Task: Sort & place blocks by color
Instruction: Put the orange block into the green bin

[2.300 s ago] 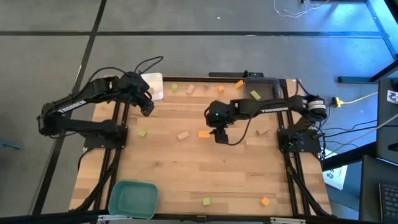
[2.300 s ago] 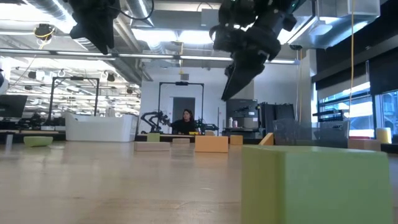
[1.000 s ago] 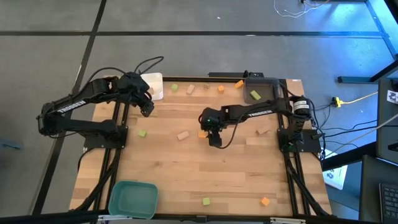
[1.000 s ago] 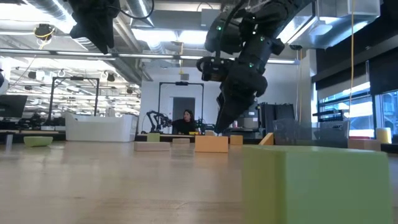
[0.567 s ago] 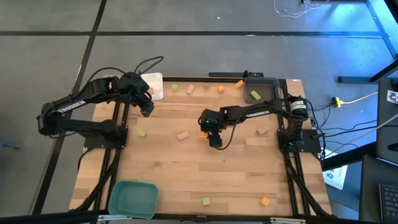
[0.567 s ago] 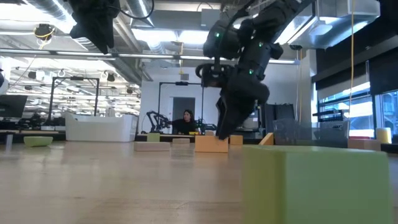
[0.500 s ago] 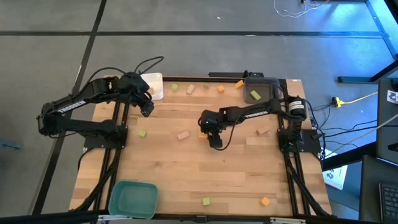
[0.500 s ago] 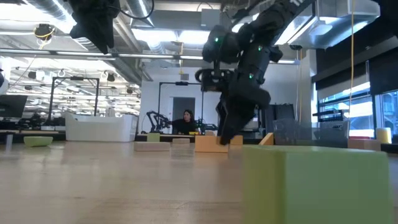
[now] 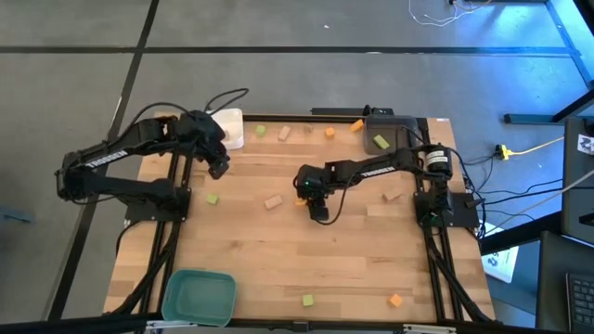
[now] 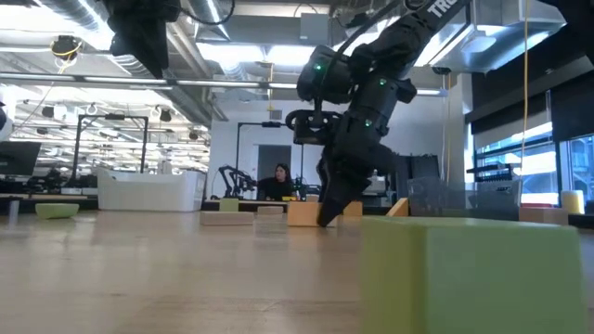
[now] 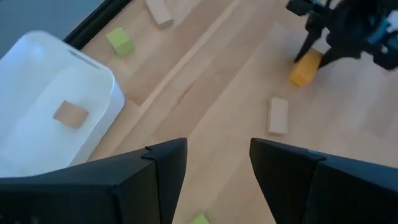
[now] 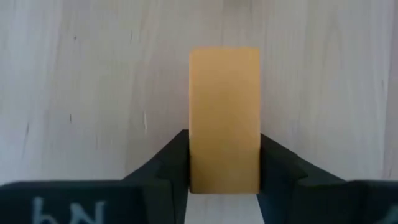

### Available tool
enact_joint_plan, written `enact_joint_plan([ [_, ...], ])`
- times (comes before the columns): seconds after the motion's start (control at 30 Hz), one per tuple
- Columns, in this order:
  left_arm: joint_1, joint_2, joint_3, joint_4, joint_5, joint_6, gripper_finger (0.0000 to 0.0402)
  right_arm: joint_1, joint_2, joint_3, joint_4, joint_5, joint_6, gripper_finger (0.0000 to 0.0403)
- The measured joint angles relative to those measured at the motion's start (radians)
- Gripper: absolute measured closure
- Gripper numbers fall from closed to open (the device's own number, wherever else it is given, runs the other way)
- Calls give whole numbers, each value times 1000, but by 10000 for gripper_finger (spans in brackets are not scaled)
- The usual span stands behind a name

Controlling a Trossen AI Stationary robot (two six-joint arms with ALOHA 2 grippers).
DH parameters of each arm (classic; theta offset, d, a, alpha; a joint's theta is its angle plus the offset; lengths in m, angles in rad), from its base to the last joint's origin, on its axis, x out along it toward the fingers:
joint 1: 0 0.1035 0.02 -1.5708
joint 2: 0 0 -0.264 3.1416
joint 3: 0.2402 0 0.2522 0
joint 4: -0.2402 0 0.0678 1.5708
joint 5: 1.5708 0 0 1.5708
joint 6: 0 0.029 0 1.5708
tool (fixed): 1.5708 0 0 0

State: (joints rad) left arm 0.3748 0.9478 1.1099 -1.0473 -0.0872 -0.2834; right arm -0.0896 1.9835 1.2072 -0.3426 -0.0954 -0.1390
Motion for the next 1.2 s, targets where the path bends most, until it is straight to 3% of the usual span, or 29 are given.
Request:
enact_joint_plan([
  [0.33, -118, 0, 0, 7, -21, 325, 232, -16, 0, 53, -13, -25, 83, 274],
  [0.67, -286, 0, 0, 89, -253, 529, 232, -36, -4, 421, -354, -170, 36, 274],
  [0.83, -365, 0, 0, 188, -263, 612, 232, -57, -5, 633, -452, -177, 30, 274],
  [0.93, -404, 0, 0, 223, -274, 705, 232, -76, -5, 732, -478, -252, 33, 274],
  [1.03, -441, 0, 0, 289, -294, 783, 232, -93, -5, 795, -480, -323, 54, 274],
  [1.2, -495, 0, 0, 396, -317, 956, 232, -109, -5, 831, -485, -352, 62, 274],
])
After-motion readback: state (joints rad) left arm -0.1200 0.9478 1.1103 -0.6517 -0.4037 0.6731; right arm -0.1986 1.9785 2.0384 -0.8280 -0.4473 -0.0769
